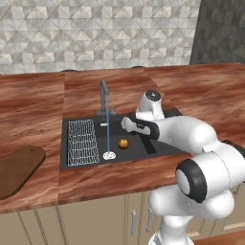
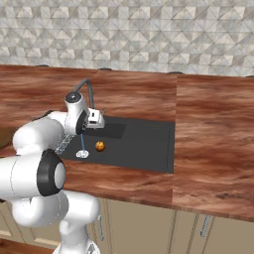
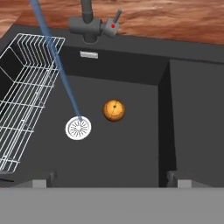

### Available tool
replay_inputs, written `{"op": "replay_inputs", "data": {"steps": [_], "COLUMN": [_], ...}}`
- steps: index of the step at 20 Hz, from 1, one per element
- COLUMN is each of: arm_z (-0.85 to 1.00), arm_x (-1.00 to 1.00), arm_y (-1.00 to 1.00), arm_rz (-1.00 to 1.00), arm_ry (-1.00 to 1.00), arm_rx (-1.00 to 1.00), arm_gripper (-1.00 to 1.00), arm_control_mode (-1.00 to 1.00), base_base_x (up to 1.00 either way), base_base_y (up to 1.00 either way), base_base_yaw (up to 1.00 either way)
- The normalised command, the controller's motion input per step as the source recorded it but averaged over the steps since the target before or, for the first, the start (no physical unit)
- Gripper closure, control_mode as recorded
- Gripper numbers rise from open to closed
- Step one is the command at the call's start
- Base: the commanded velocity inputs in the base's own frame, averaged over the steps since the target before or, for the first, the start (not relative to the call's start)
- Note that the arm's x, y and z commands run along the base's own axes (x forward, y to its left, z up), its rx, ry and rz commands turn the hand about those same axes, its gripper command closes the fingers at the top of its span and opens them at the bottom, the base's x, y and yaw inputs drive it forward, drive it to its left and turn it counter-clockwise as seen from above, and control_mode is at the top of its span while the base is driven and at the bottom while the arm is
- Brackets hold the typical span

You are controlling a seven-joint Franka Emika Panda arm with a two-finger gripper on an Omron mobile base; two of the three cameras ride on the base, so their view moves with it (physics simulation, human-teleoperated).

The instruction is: Pick the orange from the sink and place it on the cutting board to airdry. Then turn off the sink faucet.

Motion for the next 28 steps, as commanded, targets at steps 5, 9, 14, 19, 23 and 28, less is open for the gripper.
{"op": "replay_inputs", "data": {"steps": [5, 9, 14, 19, 23, 28], "arm_z": [-0.28, -0.17, -0.14, -0.31, -0.26, -0.21], "arm_x": [0.17, 0.12, 0.16, 0.18, 0.13, 0.19], "arm_y": [0.01, 0.00, 0.03, 0.12, 0.06, 0.00], "arm_rz": [0.00, 0.00, 0.00, 0.00, 0.00, 0.00], "arm_ry": [0.00, 0.00, 0.00, 0.00, 0.00, 0.00], "arm_rx": [0.01, 0.00, 0.00, 0.00, 0.00, 0.00], "arm_gripper": [-1.00, -1.00, -1.00, -1.00, -1.00, -1.00], "arm_control_mode": [-1.00, -1.00, -1.00, -1.00, -1.00, -1.00], "base_base_x": [0.00, 0.00, 0.00, 0.00, 0.00, 0.00], "base_base_y": [0.00, 0.00, 0.00, 0.00, 0.00, 0.00], "base_base_yaw": [0.00, 0.00, 0.00, 0.00, 0.00, 0.00]}}
